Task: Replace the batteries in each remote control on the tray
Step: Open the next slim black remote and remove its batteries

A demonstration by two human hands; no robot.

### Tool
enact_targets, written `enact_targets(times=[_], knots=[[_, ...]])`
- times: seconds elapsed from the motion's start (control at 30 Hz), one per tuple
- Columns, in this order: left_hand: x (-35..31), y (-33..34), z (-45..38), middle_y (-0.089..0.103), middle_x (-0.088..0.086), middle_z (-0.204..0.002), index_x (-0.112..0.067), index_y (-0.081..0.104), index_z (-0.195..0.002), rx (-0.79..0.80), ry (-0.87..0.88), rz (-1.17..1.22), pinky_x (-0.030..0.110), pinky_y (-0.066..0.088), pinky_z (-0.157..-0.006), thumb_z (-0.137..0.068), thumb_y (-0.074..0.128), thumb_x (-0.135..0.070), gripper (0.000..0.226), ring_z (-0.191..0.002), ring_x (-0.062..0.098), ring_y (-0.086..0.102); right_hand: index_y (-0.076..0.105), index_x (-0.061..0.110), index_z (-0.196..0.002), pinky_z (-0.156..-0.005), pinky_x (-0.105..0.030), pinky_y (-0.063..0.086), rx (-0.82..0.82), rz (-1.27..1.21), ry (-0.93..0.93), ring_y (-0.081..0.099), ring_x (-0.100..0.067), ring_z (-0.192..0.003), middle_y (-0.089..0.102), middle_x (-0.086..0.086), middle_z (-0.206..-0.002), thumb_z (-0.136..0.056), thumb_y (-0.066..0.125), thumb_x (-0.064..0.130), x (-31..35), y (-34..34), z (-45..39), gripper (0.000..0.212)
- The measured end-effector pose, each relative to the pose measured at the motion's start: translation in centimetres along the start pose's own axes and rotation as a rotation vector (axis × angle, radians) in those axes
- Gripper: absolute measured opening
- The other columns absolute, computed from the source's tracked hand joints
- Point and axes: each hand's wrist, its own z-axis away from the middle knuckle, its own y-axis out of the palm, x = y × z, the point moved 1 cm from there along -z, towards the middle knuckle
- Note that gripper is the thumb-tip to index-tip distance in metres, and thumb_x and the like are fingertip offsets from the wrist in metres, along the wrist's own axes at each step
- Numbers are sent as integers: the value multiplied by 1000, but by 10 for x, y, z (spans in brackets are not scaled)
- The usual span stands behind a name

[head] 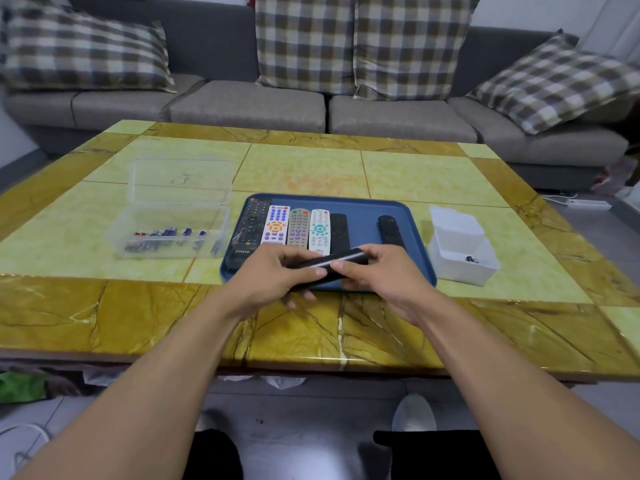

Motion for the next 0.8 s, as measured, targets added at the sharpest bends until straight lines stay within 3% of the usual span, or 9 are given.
enact_targets(times=[0.3,0.53,0.67,0.8], knots=[[-2,-3,11,79,-3,-97,-21,78,-108,-70,35,-48,23,39,-37,-81,82,-18,28,-63,23,72,73,2,-103,-82,-35,61,83,106,26,75,-28,-89,76,-12,-98,-81,81,13,4,1,0,26],[0,-5,11,79,-1,-87,-25,79,-96,-93,6,-60,22,36,-37,-75,87,-22,22,-59,20,71,72,5,-108,-78,-29,60,130,90,42,75,-25,-85,77,-8,-100,-85,77,14,2,4,3,25],[5,-7,5,79,5,-90,-12,75,-98,-139,-39,38,22,43,-42,-72,89,-19,30,-61,20,71,70,11,-107,-72,-30,61,11,105,-57,75,-20,-80,77,-4,-96,-82,81,14,0,7,3,27],[10,-9,1,78,13,-98,-10,69,-115,-154,-49,235,23,54,-55,-71,87,0,48,-72,30,75,71,18,-105,-68,-28,61,-83,214,-146,73,-16,-73,72,1,-102,-83,81,19,-1,7,0,24]])
